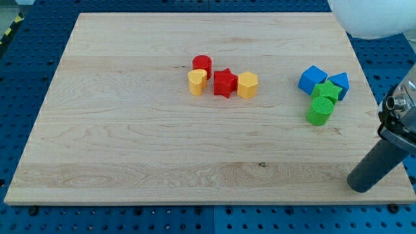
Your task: Slide the green star towards the yellow hexagon
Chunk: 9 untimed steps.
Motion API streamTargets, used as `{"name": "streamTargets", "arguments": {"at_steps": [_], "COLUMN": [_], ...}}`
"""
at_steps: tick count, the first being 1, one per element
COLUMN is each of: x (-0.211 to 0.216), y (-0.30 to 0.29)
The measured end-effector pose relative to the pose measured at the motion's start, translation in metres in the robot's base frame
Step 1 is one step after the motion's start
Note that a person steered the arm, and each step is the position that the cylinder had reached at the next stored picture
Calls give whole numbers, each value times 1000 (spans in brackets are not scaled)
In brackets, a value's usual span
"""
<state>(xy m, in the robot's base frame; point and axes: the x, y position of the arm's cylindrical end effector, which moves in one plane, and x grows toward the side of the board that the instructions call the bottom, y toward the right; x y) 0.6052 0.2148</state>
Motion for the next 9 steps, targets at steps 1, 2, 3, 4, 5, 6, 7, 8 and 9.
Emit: {"name": "streamTargets", "arguments": {"at_steps": [1,2,3,4,5,6,7,8,9], "x": [0,-41,-76,-99,-133,-139,-141,-152,-161], "y": [0,3,9,12,12,12,14,22,13]}}
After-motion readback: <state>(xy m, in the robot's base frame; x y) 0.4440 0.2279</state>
